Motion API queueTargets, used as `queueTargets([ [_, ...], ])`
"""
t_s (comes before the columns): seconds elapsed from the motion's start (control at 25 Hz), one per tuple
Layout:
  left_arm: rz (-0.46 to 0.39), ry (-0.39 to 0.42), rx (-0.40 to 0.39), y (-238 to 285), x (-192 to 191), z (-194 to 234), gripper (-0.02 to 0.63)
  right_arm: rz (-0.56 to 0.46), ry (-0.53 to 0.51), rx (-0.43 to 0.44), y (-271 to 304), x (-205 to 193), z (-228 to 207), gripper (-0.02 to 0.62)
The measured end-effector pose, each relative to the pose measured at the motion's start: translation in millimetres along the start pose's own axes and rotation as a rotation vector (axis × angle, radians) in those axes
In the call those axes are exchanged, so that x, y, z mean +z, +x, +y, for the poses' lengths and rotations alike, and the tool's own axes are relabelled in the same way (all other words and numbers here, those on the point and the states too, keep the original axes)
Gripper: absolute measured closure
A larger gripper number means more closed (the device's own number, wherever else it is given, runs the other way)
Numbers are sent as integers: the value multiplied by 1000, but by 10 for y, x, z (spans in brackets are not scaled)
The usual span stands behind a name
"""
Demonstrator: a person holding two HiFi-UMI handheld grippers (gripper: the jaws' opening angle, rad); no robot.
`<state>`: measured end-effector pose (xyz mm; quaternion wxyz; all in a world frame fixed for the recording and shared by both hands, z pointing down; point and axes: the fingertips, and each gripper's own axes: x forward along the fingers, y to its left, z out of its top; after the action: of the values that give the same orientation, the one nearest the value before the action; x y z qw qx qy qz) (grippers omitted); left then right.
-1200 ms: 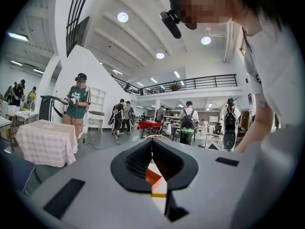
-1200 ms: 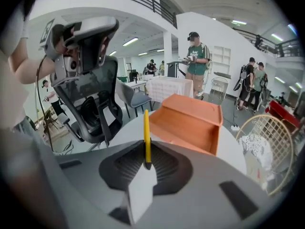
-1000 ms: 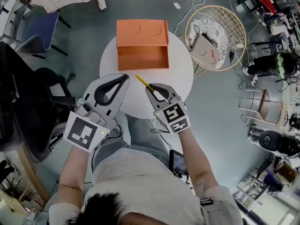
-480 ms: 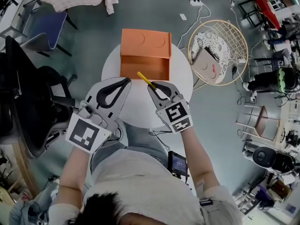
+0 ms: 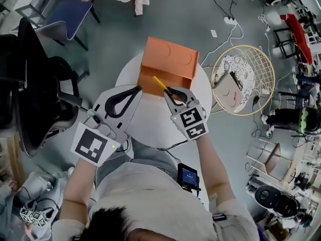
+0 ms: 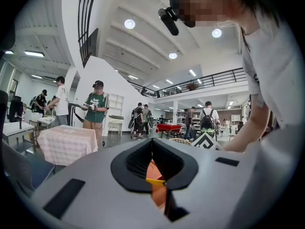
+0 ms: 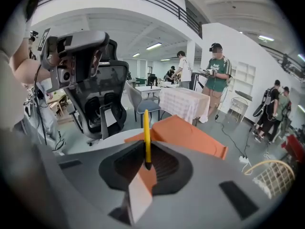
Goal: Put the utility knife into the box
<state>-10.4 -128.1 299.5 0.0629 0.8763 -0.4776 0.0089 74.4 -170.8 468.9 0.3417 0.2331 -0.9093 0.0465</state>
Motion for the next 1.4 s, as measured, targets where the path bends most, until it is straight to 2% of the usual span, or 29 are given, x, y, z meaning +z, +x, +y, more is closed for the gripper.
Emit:
queueTargets([
  [0.36,23,-16,87,54,-56,157,597,89,-24,76,384,-245,-173,543],
  [0.96,56,-39,160,95,-182,201,597,262,-38,167,782,-734,-301,541],
  [1.4,65,-53,208,-2,-262,240,597,374,-83,201,989,-899,-225,541],
])
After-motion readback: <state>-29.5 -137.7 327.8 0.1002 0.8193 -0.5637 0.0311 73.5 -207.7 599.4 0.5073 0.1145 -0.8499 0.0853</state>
